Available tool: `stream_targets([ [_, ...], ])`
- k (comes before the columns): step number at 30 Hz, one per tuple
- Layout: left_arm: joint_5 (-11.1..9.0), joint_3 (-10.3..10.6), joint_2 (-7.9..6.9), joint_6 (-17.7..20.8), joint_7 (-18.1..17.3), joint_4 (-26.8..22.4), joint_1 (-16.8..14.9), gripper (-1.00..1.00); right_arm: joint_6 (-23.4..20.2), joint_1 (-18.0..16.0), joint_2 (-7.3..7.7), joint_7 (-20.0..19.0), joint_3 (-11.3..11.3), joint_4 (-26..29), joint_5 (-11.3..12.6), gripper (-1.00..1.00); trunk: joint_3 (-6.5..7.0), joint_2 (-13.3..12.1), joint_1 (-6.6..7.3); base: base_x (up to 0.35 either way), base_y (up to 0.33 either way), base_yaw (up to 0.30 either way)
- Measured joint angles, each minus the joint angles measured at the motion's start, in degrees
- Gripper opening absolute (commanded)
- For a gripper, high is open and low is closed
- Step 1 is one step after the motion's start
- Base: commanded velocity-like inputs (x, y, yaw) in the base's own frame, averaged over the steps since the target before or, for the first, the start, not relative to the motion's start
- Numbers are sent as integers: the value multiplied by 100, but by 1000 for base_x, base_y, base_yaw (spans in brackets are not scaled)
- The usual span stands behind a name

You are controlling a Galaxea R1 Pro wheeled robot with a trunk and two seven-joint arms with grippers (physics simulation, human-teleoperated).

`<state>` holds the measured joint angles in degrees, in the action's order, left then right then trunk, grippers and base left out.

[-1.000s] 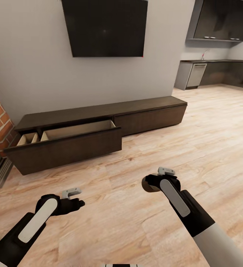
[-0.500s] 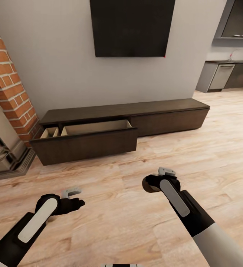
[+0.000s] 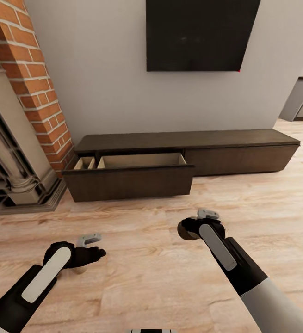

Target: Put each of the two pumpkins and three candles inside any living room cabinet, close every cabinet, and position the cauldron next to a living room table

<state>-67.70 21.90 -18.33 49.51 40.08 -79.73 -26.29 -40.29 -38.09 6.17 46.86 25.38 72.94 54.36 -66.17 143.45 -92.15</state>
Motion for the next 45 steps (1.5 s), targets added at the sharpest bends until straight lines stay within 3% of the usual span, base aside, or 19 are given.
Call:
stream_targets([
  [33,6,8,-6,0,8,8,-2,100,8,1,6,-24,6,-171,-26,-100,0,0,0,143,69,25],
  [45,6,11,-7,0,18,6,0,100,11,0,8,-32,13,-192,-20,-100,0,0,0,94,1,236],
])
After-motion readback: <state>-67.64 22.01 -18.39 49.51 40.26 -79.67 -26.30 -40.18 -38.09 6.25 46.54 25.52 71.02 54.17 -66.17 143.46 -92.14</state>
